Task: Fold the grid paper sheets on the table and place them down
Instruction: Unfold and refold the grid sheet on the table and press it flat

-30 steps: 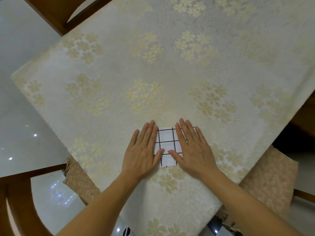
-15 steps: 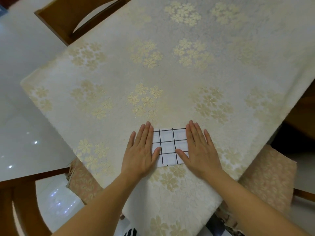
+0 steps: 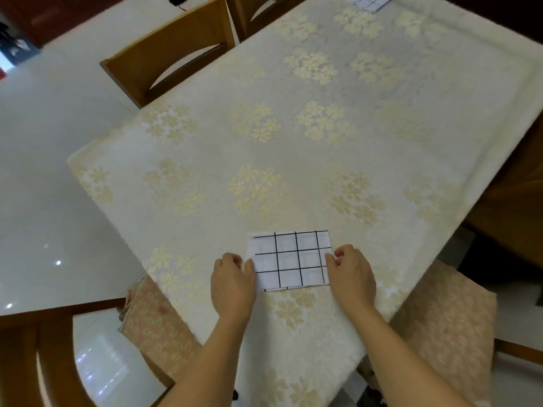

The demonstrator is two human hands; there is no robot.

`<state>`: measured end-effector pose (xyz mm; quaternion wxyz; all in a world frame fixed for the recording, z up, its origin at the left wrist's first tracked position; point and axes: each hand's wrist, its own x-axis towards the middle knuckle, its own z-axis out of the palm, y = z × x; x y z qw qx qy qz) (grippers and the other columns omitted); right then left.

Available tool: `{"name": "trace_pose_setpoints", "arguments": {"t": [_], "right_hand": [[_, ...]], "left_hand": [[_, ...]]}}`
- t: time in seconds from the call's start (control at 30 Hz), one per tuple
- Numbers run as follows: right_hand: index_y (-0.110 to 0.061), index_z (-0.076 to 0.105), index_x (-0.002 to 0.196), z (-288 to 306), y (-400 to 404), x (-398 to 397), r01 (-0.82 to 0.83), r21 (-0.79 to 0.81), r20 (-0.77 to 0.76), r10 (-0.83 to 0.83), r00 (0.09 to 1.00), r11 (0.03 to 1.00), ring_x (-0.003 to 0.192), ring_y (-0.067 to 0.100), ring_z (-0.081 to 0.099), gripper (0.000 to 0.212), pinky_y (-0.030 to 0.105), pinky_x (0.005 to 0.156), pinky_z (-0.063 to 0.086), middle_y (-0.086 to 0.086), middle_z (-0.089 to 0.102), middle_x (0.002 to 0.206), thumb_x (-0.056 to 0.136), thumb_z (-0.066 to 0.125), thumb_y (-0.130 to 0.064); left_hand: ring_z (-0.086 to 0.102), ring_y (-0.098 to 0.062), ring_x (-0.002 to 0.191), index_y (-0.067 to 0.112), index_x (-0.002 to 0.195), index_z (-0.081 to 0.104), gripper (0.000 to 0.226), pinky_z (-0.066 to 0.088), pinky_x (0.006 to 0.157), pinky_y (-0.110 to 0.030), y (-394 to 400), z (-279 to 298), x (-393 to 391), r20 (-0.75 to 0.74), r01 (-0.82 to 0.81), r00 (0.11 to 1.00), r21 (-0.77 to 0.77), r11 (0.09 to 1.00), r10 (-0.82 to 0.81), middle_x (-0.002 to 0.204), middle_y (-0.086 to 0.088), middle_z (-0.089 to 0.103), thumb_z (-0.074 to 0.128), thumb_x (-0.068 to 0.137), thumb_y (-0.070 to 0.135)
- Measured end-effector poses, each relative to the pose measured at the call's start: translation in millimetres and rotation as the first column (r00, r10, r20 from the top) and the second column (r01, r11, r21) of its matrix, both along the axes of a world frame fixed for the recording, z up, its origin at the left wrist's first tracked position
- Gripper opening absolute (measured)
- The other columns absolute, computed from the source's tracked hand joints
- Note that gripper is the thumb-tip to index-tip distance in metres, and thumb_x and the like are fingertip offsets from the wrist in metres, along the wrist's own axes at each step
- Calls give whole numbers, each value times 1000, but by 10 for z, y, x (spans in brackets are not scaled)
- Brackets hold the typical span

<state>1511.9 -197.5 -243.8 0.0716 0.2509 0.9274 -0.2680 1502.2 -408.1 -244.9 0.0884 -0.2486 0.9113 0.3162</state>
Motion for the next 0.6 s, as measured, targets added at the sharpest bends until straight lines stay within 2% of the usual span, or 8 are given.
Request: {"name": "trace_pose_setpoints", "arguments": {"t": [0.13, 0.27, 0.33, 0.47, 0.53, 0.6], "right_hand": [[-14, 59, 103, -9, -95, -59, 148, -32, 48, -146, 988, 988, 84, 23, 56, 24, 34, 69, 47, 3, 64, 95, 95, 59, -37], [-15, 57, 98, -1, -140, -135, 270, -73, 120, -260, 958, 960, 80, 22, 51, 23, 32, 67, 41, 1, 60, 88, 94, 61, -38], [-15, 57, 96, -4, -150, -158, 292, -85, 143, -278, 950, 953, 80, 23, 52, 22, 32, 69, 41, 1, 59, 86, 94, 62, -36], [-15, 60, 92, -37, -152, -183, 295, -84, 161, -279, 947, 952, 78, 24, 52, 17, 32, 70, 41, 0, 58, 82, 95, 61, -32], [-16, 60, 85, -57, -142, -197, 293, -98, 173, -273, 946, 951, 75, 25, 54, 18, 31, 65, 40, 1, 59, 77, 94, 61, -31], [-19, 51, 72, -72, -125, -220, 280, -114, 194, -256, 947, 953, 67, 24, 53, 26, 28, 54, 34, -1, 54, 67, 94, 60, -29]], "left_hand": [[59, -23, 89, 15, 109, 59, 26, 51, 74, -37, 38, 4, -5, 41, -101, 994, 30, 994, 99, 99, 0, 61, 59, 94, 37], [61, -24, 89, 17, 104, 60, 25, 54, 78, -43, 116, 12, -8, 74, -121, 990, 33, 992, 118, 93, 1, 64, 60, 93, 39], [60, -25, 94, 17, 104, 61, 25, 53, 83, -46, 162, 16, -3, 80, -121, 990, 12, 993, 119, 98, -1, 65, 60, 93, 39], [55, -28, 108, 14, 112, 63, 30, 46, 89, -42, 233, 34, -37, 148, -115, 982, -35, 993, 119, 113, -5, 61, 57, 96, 38], [52, -29, 111, 13, 111, 63, 29, 43, 89, -41, 260, 57, -52, 175, -107, 978, -47, 993, 114, 115, -7, 58, 55, 97, 37], [50, -29, 109, 13, 107, 63, 26, 44, 89, -41, 281, 62, -53, 179, -100, 978, -58, 993, 109, 114, -8, 55, 53, 98, 36]]}}
